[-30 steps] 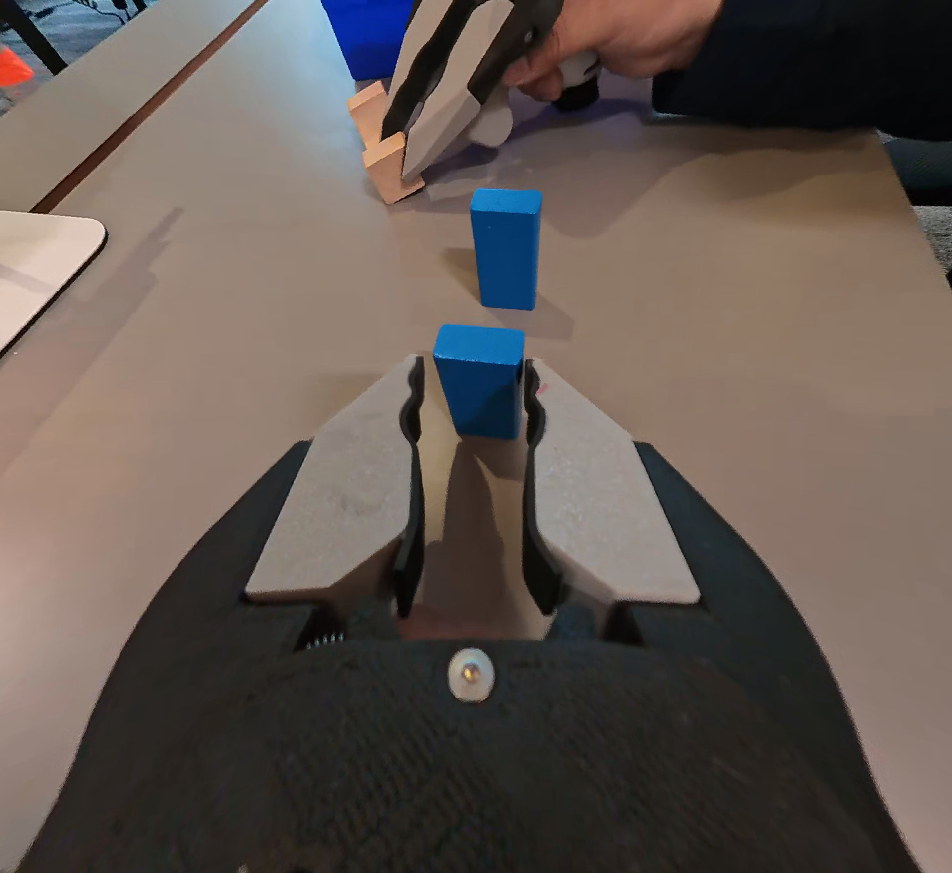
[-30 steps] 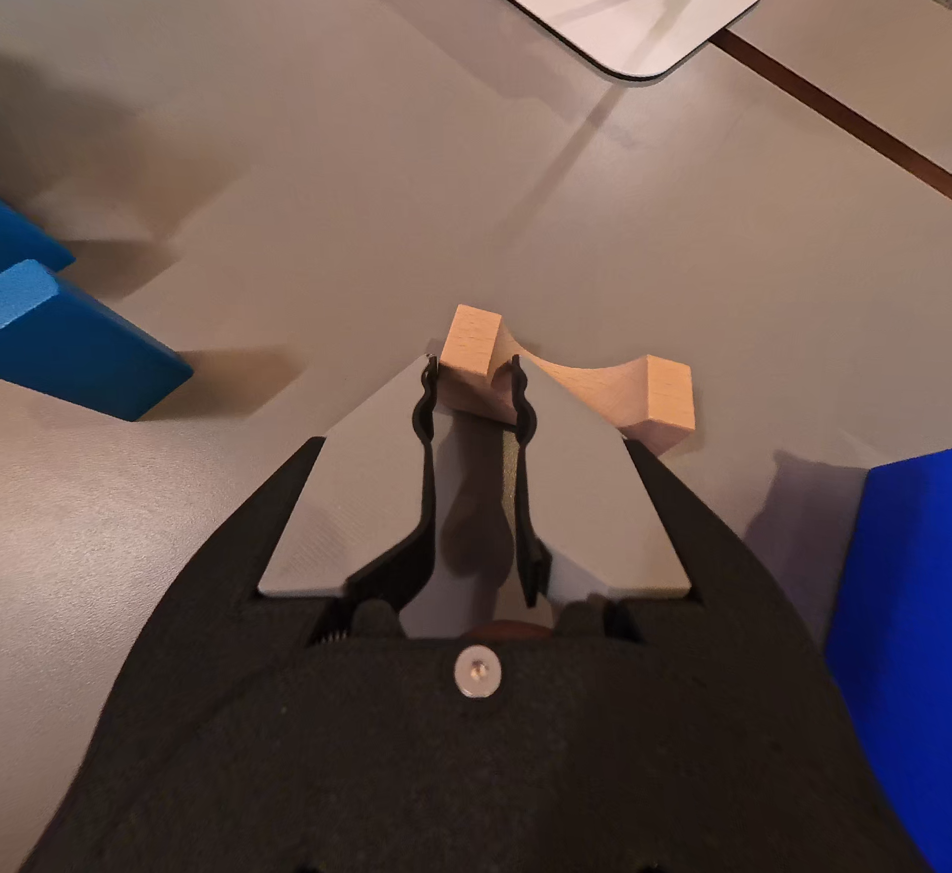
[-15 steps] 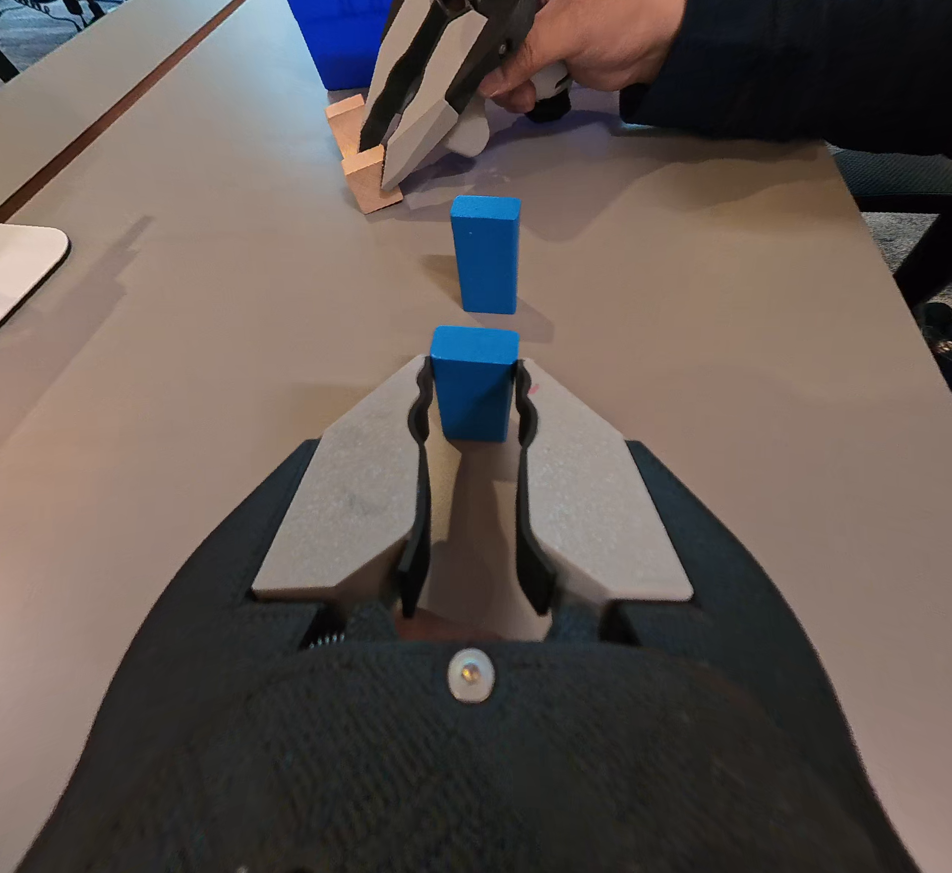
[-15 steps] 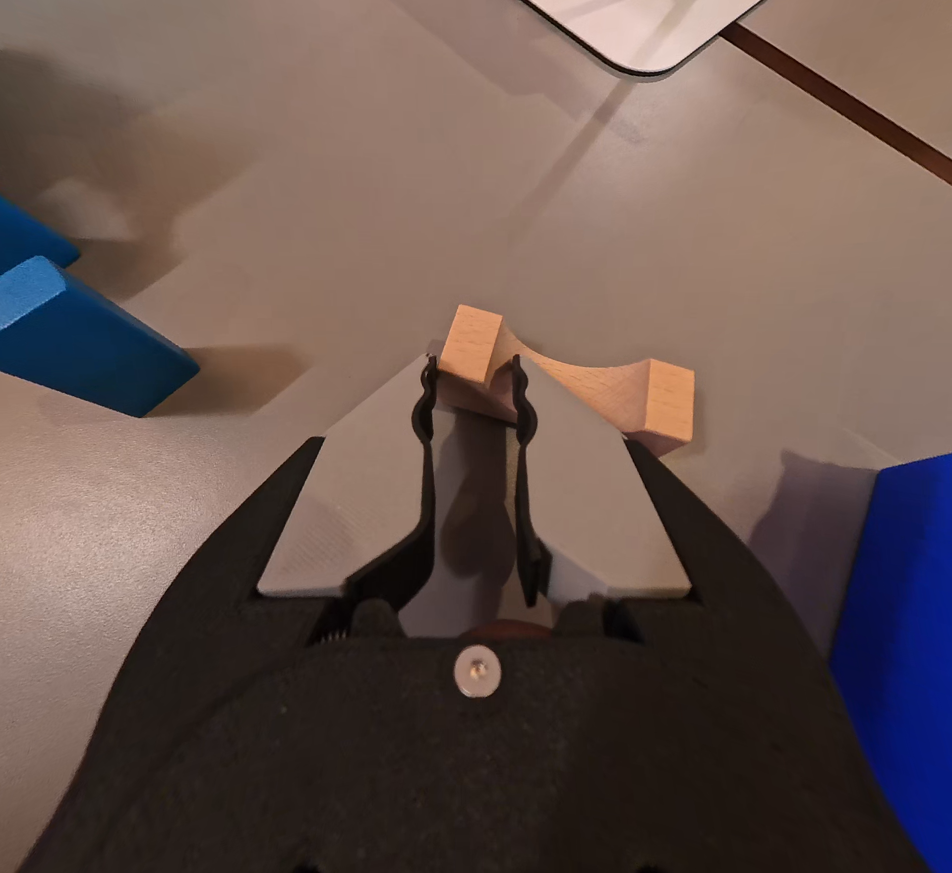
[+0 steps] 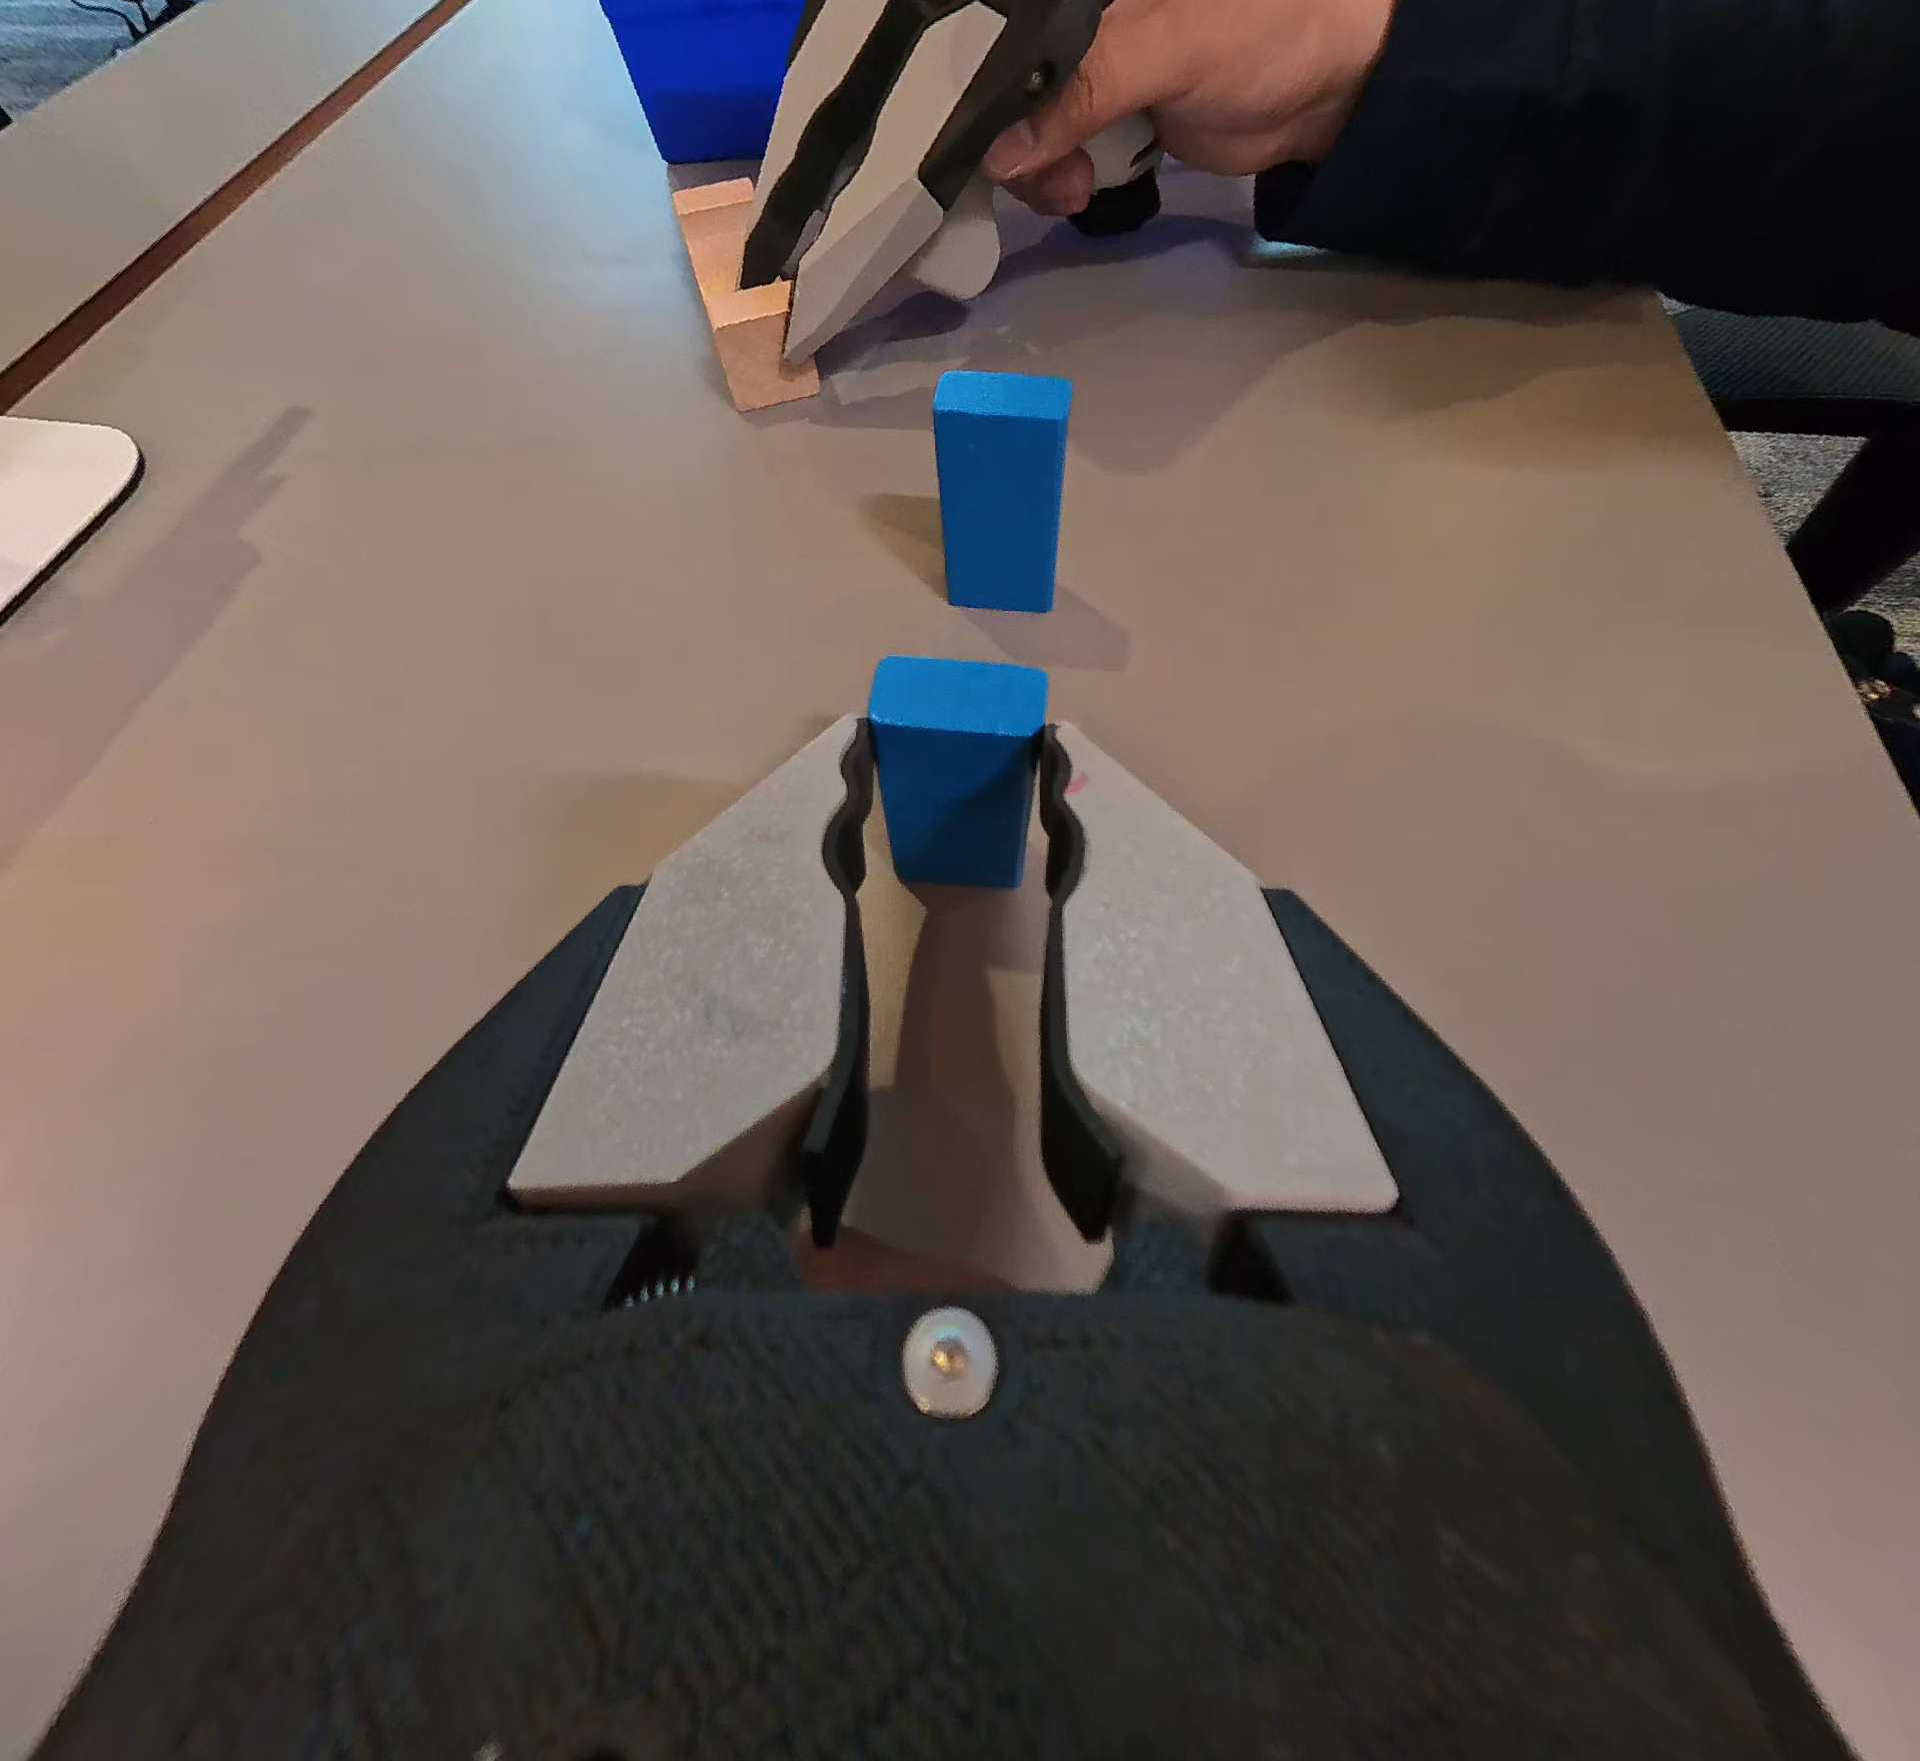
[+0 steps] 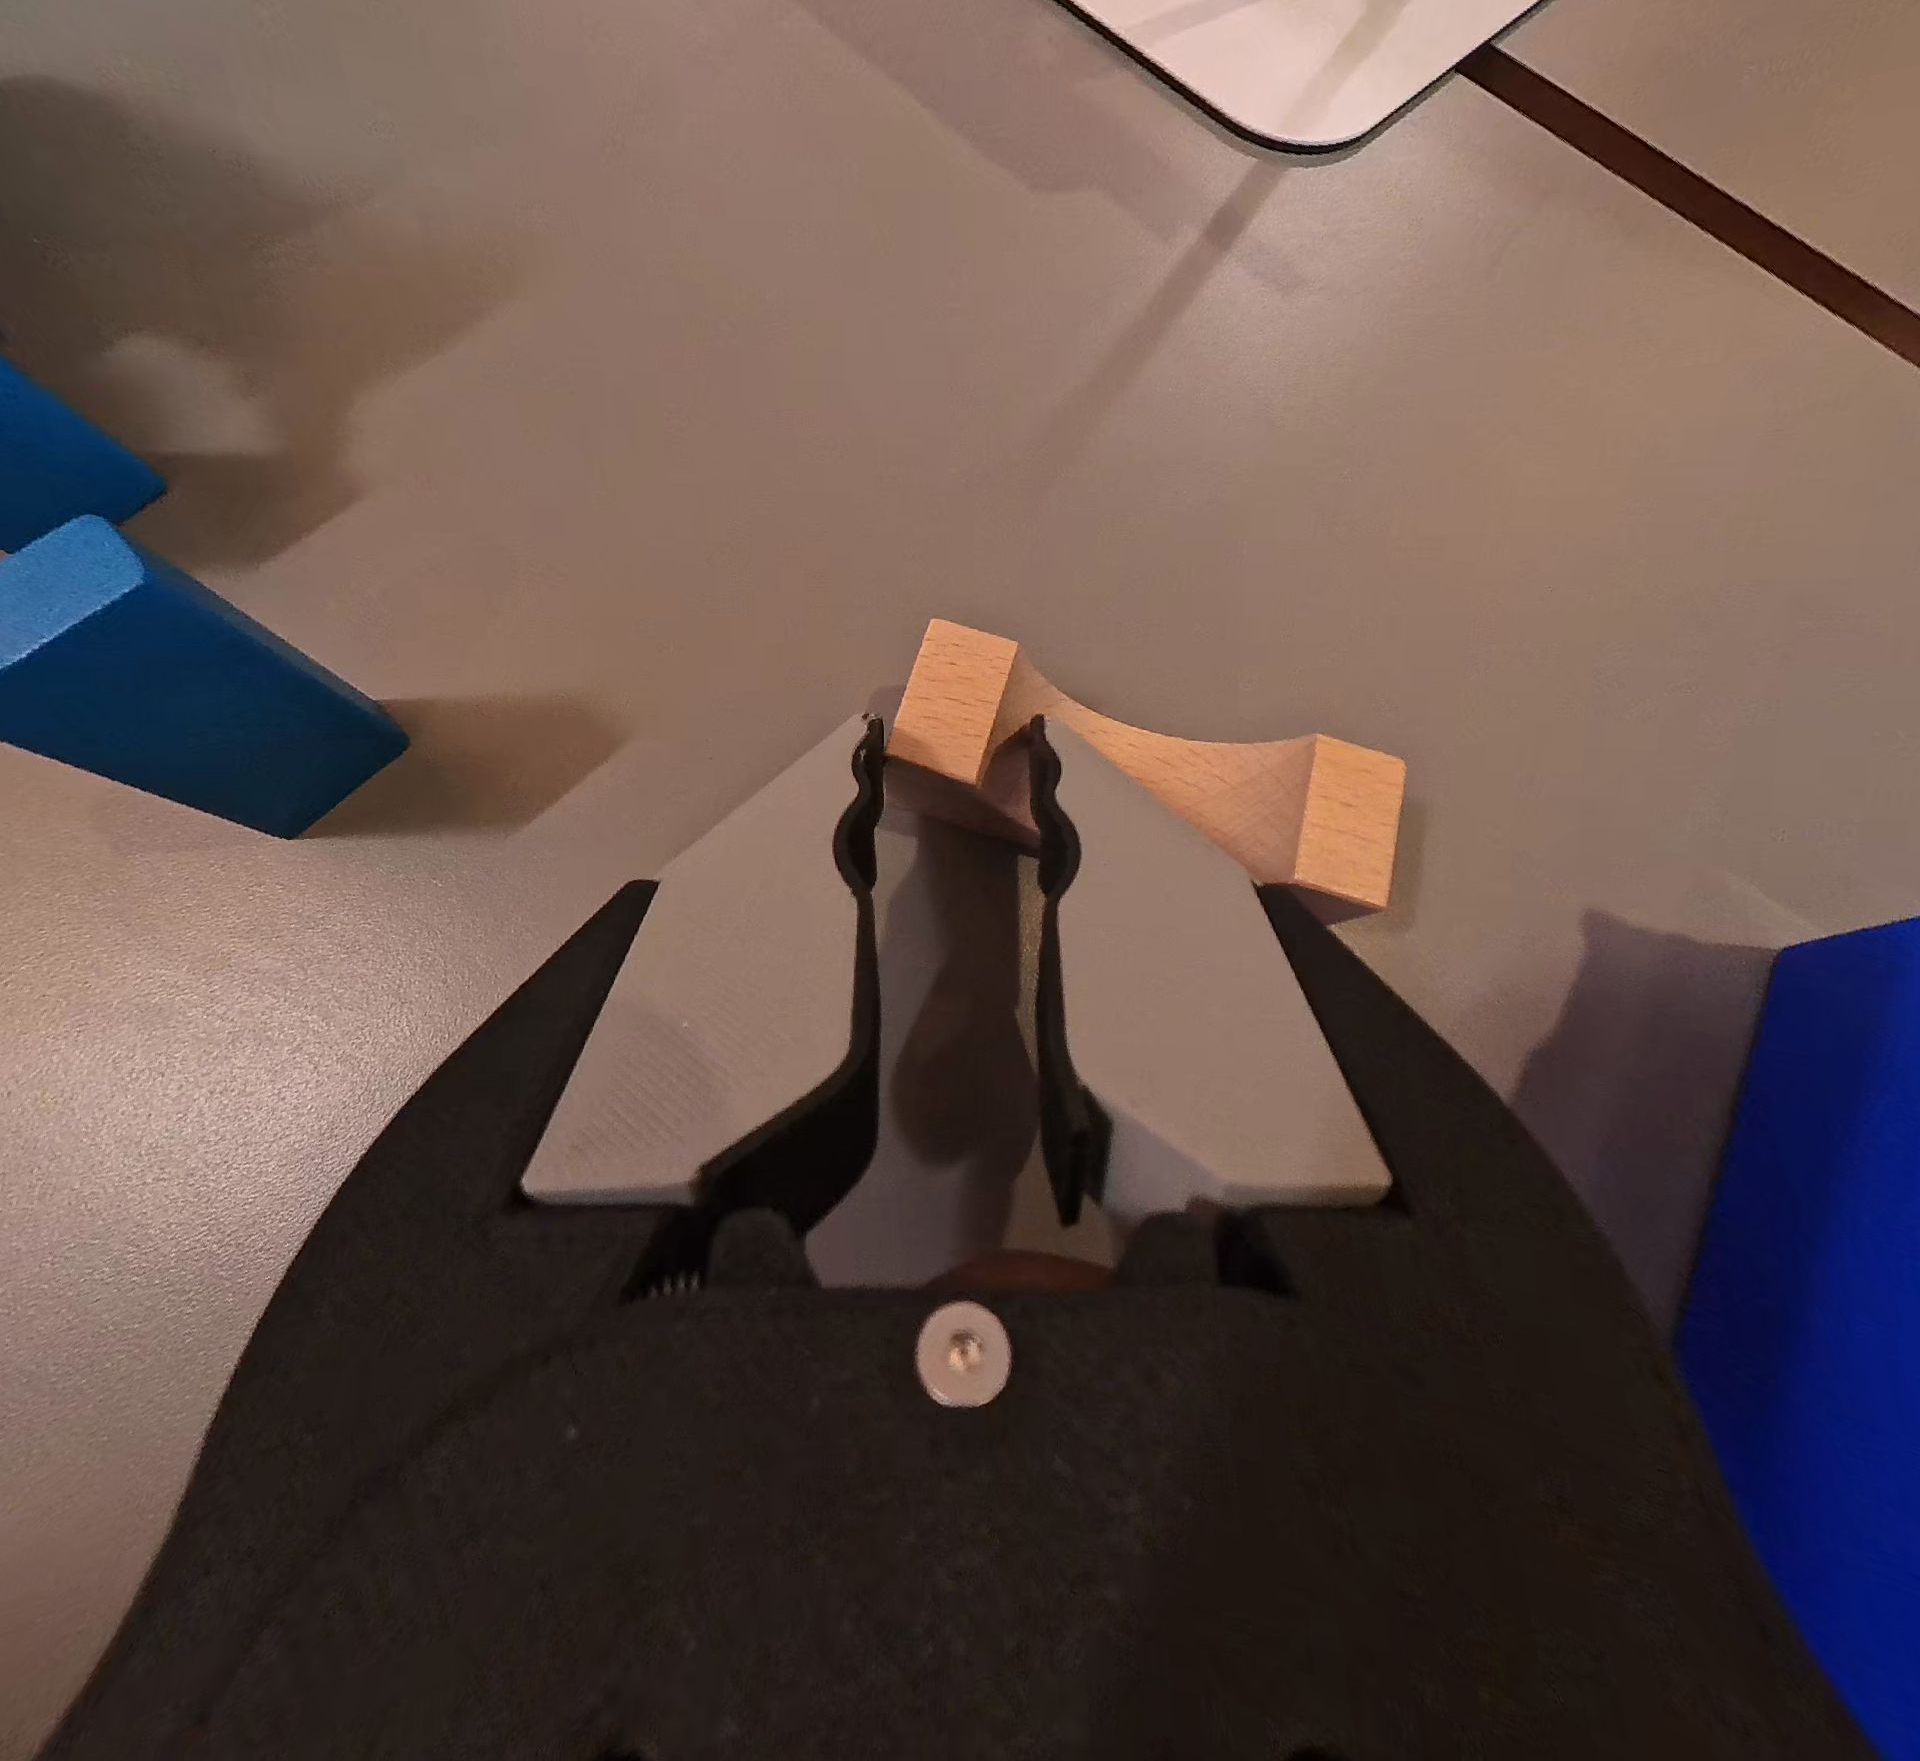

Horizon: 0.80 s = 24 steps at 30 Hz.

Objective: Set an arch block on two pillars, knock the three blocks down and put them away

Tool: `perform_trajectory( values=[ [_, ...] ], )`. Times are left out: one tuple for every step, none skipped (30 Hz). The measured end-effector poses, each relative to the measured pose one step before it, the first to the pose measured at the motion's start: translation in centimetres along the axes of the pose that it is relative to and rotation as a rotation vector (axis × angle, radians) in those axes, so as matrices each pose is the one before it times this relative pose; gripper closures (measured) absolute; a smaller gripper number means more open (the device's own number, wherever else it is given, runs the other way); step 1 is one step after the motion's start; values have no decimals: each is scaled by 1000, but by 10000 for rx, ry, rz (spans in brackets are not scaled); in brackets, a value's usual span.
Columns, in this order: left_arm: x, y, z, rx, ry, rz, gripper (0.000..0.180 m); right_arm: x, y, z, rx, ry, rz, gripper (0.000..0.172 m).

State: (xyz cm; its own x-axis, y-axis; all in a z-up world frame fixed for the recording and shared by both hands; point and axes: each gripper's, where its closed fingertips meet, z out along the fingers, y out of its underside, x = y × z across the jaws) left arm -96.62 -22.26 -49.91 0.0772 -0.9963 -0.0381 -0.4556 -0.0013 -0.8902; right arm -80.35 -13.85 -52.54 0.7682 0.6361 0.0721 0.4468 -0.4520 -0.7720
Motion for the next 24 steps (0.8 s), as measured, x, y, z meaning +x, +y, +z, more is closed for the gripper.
perform_trajectory(
  values=[
    [-14, 28, -53, -1, -2, -5, 151, -4, 2, -6, 5, -7, 13, 147],
    [-17, 29, -54, -1, -10, -3, 151, 4, 2, -2, 2, -7, 13, 147],
    [-16, 23, -45, 0, -10, -2, 151, 1, 7, -6, -2, -3, 4, 147],
    [-7, 18, -35, 0, -4, -2, 151, -4, 8, -8, -3, 0, -3, 147],
    [-8, 10, -18, 0, -5, -1, 151, 2, 0, 2, -3, 4, -7, 147],
    [-5, 11, -18, -1, -3, -1, 151, -3, 6, -5, -4, 4, -8, 147],
    [1, 9, -17, 0, 2, 1, 151, 1, 3, -1, -2, 0, -2, 147],
    [3, 4, -9, 0, 3, 0, 151, -1, 4, -4, 0, -4, 5, 147],
    [-4, 19, -13, -1, 2, -5, 151, 4, -3, 3, 2, -4, 5, 147],
    [-4, 9, -16, 0, 9, -8, 151, 1, 5, -5, 0, -3, 3, 147],
    [2, 13, -25, 0, 15, -4, 151, -4, 0, 0, 0, -2, 1, 147],
    [0, 17, -33, 1, 14, -5, 151, -2, 1, 0, 0, -1, 1, 147],
    [-13, 17, -32, 1, 8, -13, 151, 1, 2, -1, -1, 1, 0, 147],
    [-15, 9, -15, 0, 4, -16, 151, -7, 12, 0, 0, 0, 0, 147],
    [-29, 11, -16, -1, -7, -17, 151, 3, 2, -3, 2, -2, 3, 147],
    [-30, 4, -6, 1, -8, -16, 151, -5, 11, -12, -2, -3, 4, 147],
    [-12, 12, -2, 1, 0, -12, 151, 3, -1, -12, -1, -3, 2, 147],
    [-6, 0, 2, 0, 4, -11, 151, -5, 3, -1, -2, -2, 4, 147],
    [-17, 0, 2, 0, 2, -14, 151, 1, 4, -2, -3, 0, -2, 147],
    [-4, 0, 1, 0, 0, -9, 151, 0, 9, -11, 0, -2, -1, 147],
    [1, 1, -1, -1, -5, 2, 151, -1, 2, -4, 1, -3, 6, 147],
    [4, -1, -1, 1, -5, 13, 151, 2, -3, 3, 2, -4, 9, 147],
    [30, -1, -3, 1, 3, 20, 151, -1, 3, -4, 1, -4, 6, 147],
    [18, -2, 5, -2, 0, 20, 151, -2, 2, -1, -2, -2, 0, 147]
  ],
)
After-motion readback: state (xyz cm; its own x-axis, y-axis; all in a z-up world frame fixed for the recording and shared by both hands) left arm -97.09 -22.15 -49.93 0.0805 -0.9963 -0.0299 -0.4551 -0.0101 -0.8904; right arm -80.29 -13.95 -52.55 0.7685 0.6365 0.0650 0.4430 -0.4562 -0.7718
